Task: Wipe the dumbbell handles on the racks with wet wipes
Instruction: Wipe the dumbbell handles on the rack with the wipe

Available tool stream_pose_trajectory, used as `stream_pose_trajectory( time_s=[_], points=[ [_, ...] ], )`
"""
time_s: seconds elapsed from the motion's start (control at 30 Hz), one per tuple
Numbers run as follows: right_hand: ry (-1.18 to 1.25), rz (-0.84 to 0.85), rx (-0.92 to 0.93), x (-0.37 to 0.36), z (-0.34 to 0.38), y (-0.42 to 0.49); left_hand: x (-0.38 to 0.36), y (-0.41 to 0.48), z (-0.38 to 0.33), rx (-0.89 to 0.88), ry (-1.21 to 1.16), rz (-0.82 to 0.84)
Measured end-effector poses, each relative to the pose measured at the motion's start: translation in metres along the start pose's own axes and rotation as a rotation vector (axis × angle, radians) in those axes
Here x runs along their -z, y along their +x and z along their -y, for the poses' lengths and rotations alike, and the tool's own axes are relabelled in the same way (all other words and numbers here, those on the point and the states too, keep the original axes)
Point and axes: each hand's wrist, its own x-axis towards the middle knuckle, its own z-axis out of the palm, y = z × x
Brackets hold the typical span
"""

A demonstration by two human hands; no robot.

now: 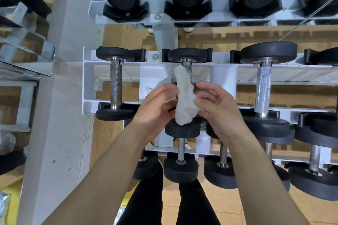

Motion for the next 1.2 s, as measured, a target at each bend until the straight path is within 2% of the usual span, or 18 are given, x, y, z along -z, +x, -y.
stream_pose_trajectory(
  time_s=[0.1, 0.2, 0.27, 0.37, 0.43, 0.53, 0.6, 0.7, 0.83, 0.93, 1.2],
  points=[
    [0.011, 0.007, 0.082, 0.005, 0.006, 0.004, 0.000, 0.004, 0.003, -0.044, -0.021, -0.020],
    [-0.205, -0.100, 0.160, 0.011, 0.005, 0.011, -0.001, 0.011, 0.002, -0.059, 0.035, -0.199],
    [-0.388, -0.223, 0.222, 0.015, 0.004, 0.018, 0.003, 0.016, 0.001, -0.097, 0.206, -0.343],
    [-0.602, -0.344, 0.290, 0.016, 0.000, 0.026, 0.013, 0.025, 0.005, -0.192, 0.646, -0.517],
    [-0.796, -0.355, 0.252, 0.010, -0.005, 0.032, 0.015, 0.033, 0.015, -0.184, 0.833, -0.548],
    [-1.176, -0.375, 0.228, -0.006, -0.013, 0.034, 0.013, 0.043, 0.029, -0.166, 0.947, -0.577],
    [-1.094, -0.318, 0.198, -0.017, -0.017, 0.033, 0.013, 0.045, 0.036, -0.188, 0.972, -0.586],
    [-0.678, -0.160, -0.020, -0.034, -0.021, 0.031, 0.013, 0.044, 0.042, -0.220, 1.018, -0.552],
    [-0.605, -0.152, -0.140, -0.046, -0.023, 0.036, 0.015, 0.045, 0.044, -0.240, 1.049, -0.522],
    [-0.442, -0.136, -0.228, -0.042, -0.019, 0.051, 0.020, 0.047, 0.038, -0.219, 1.047, -0.542],
    [-0.108, -0.100, -0.344, -0.046, -0.009, 0.086, 0.019, 0.039, 0.023, -0.216, 0.584, -0.486]
  ],
)
